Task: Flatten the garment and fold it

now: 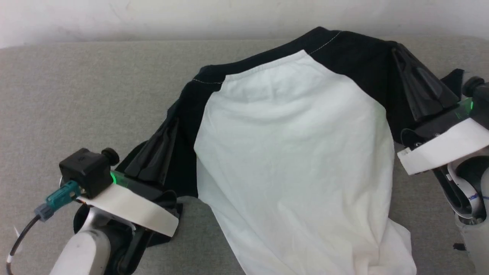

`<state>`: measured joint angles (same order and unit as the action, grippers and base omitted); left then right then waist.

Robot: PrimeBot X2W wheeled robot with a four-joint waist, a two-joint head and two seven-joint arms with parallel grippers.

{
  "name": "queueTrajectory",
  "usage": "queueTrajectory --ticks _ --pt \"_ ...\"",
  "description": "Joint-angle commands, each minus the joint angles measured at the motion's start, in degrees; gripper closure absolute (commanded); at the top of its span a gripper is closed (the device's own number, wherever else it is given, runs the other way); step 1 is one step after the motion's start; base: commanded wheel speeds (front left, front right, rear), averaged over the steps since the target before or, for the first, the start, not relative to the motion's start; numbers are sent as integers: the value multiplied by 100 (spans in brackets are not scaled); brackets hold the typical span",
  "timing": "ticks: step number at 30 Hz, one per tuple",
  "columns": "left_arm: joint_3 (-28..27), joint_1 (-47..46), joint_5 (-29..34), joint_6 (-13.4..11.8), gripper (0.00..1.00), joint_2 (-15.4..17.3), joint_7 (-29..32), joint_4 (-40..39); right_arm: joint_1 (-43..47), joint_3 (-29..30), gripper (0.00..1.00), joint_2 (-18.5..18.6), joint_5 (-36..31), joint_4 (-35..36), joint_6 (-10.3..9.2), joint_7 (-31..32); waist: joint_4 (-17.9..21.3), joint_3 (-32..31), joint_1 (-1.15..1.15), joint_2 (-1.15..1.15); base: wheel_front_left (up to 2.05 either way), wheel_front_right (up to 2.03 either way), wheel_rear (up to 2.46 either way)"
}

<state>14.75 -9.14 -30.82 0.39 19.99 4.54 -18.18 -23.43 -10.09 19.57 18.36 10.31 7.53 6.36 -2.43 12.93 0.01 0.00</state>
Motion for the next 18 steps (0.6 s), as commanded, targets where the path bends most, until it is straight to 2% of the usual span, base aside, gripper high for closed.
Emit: queueTrajectory --ticks 1,11,14,18 --pt "-32 78 6 -32 100 34 6 -64 66 50 100 -45 -39 83 -4 -12 104 -96 -1 0 0 0 0" --pt "-214 -77 74 -156 100 115 -51 -285 55 231 100 -106 -116 399 -4 72 199 -96 -1 0 0 0 0" --pt "-258 -529 185 -252 100 72 -17 -292 -183 133 100 -67 -146 400 -4 106 204 -63 -1 0 0 0 0" --pt "-204 -1609 438 -315 100 58 233 -15 -895 -59 100 -5 -159 261 -4 185 209 -36 -1 0 0 0 0"
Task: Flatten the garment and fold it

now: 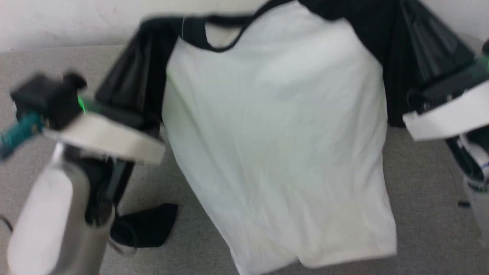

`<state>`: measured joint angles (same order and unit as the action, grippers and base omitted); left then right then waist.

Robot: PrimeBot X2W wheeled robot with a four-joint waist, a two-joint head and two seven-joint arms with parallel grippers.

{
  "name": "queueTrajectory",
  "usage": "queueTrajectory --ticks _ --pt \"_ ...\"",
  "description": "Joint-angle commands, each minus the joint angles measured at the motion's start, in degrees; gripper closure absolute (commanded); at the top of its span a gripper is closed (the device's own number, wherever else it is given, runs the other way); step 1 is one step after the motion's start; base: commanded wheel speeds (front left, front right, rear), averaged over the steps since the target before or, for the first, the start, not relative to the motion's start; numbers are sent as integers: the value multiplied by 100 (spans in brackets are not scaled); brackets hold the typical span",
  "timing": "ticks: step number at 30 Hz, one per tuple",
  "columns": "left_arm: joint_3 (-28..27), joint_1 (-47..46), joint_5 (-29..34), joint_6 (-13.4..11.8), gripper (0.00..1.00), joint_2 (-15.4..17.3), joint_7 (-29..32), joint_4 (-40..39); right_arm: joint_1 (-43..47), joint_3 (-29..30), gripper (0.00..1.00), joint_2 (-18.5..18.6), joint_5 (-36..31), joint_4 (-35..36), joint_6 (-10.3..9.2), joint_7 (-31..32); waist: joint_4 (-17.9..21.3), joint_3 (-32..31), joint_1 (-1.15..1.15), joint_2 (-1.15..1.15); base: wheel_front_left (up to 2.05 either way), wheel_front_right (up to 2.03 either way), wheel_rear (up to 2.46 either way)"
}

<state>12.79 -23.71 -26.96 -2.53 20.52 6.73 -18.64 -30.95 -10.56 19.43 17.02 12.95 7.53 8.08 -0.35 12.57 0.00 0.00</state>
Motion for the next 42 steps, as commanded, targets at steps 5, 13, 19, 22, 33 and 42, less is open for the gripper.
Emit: queueTrajectory --ticks 5,13,19,22,33,42 --pt "123 -1696 237 37 100 -72 399 756 -1242 -249 100 -10 51 -432 -4 181 41 -24 0 0 0 0 0" --pt "192 -3696 460 154 100 -93 783 2099 -2944 -542 100 53 -82 -1624 -4 300 184 24 0 0 0 0 0" --pt "171 -4709 591 179 100 -62 829 2899 -4028 -710 100 -11 -215 -2491 -4 308 351 308 0 0 0 0 0" --pt "182 -5158 695 190 100 -18 798 3231 -4516 -749 100 -114 -287 -2908 -4 296 433 533 0 0 0 0 0" --pt "142 -6832 1030 121 100 25 281 3951 -6239 -380 100 -442 -877 -4004 -4 224 459 2032 0 0 0 0 0" --pt "163 -7542 1099 153 100 -92 -415 4201 -7092 -172 100 -624 -1342 -4346 -4 -226 402 2969 0 0 0 0 0"
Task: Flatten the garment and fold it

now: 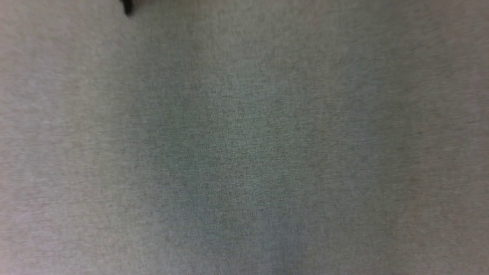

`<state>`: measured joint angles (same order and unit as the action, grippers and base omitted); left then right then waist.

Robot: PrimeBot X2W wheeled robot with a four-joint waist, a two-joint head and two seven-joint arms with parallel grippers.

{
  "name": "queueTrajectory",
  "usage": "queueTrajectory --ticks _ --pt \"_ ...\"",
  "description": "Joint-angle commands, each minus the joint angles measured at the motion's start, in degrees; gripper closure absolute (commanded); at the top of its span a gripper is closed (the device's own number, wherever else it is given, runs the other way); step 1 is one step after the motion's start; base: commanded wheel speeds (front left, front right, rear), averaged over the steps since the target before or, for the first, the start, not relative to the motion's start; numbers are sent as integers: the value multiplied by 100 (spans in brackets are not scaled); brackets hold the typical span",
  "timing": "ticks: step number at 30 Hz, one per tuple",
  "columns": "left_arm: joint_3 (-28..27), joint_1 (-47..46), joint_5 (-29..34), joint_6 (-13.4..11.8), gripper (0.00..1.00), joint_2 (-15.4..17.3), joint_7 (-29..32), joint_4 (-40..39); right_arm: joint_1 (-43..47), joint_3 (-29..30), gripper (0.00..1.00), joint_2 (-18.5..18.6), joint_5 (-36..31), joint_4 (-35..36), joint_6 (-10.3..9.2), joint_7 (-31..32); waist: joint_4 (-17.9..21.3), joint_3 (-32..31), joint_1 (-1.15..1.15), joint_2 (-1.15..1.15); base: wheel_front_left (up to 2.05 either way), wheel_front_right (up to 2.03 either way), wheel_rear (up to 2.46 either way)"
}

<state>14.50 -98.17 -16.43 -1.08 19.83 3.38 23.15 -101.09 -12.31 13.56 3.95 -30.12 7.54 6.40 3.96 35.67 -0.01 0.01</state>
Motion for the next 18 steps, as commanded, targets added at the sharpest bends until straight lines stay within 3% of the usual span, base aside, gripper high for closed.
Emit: queueTrajectory --ticks 1,10,18 --pt "-8 -96 47 7 100 -22 -80 22 -78 3 100 -37 -34 -39 -5 -58 -29 659 1 -1 0 0 0" --pt "-13 -231 57 84 100 57 -660 62 -199 -112 100 8 46 -123 -5 -427 -74 1093 1 -1 0 0 0" --pt "6 386 -213 238 100 -5 -978 -384 324 -475 100 262 619 389 -5 -669 -189 942 1 -1 0 0 0"
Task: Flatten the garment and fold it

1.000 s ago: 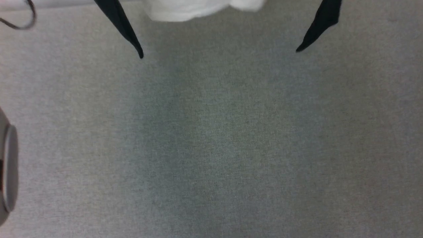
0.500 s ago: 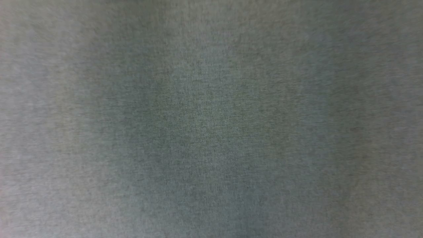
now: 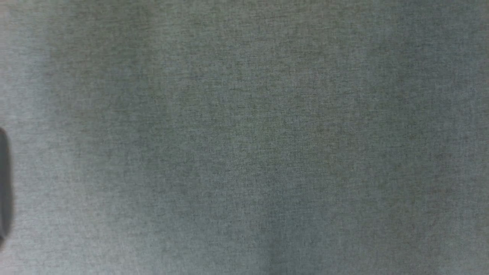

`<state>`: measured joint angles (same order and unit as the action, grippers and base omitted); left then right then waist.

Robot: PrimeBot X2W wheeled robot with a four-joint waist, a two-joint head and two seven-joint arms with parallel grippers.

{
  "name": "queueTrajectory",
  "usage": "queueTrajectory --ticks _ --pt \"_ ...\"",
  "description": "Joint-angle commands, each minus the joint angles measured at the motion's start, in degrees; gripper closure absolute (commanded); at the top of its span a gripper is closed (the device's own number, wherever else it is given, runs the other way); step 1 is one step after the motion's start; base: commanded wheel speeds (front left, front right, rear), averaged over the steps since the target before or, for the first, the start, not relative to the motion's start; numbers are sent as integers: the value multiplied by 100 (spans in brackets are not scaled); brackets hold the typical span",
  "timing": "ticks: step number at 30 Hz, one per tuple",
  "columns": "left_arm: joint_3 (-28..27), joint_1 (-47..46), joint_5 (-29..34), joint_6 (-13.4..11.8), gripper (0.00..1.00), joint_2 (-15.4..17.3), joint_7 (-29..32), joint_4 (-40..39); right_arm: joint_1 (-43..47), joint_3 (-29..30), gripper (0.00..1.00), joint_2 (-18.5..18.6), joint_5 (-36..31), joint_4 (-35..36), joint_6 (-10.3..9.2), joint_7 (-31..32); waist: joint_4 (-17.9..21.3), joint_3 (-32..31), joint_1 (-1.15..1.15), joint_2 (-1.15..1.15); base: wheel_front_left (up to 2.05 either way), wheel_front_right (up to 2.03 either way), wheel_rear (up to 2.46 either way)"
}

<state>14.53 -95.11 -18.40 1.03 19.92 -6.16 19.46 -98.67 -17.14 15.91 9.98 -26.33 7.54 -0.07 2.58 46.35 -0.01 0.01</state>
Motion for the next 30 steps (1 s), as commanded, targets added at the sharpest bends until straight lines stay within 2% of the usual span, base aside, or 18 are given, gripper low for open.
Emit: queueTrajectory --ticks 1,6,13,17,23,30 --pt "15 276 -58 30 100 -26 -39 -129 250 -41 100 77 113 122 -5 -47 -68 -209 1 -1 0 0 0" --pt "-21 1665 -292 -122 100 -22 -100 -980 1445 -182 100 327 585 907 -5 2 -126 -700 1 -1 0 0 0" --pt "84 4044 -381 -403 100 237 -14 -2324 3560 33 100 498 1026 2242 -5 445 -155 -1322 1 -1 0 0 0" --pt "152 5246 -405 -544 100 388 -20 -2980 4837 213 100 412 1137 2936 -5 623 -160 -1593 1 -1 0 0 0" --pt "187 6827 -791 -712 100 417 34 -3605 6543 462 100 148 1174 3646 -5 715 -142 -1926 1 -1 0 0 0" --pt "516 8040 -1222 -628 100 540 473 -3777 7868 767 100 -182 1278 3981 -5 811 -220 -2293 1 -1 0 0 0"
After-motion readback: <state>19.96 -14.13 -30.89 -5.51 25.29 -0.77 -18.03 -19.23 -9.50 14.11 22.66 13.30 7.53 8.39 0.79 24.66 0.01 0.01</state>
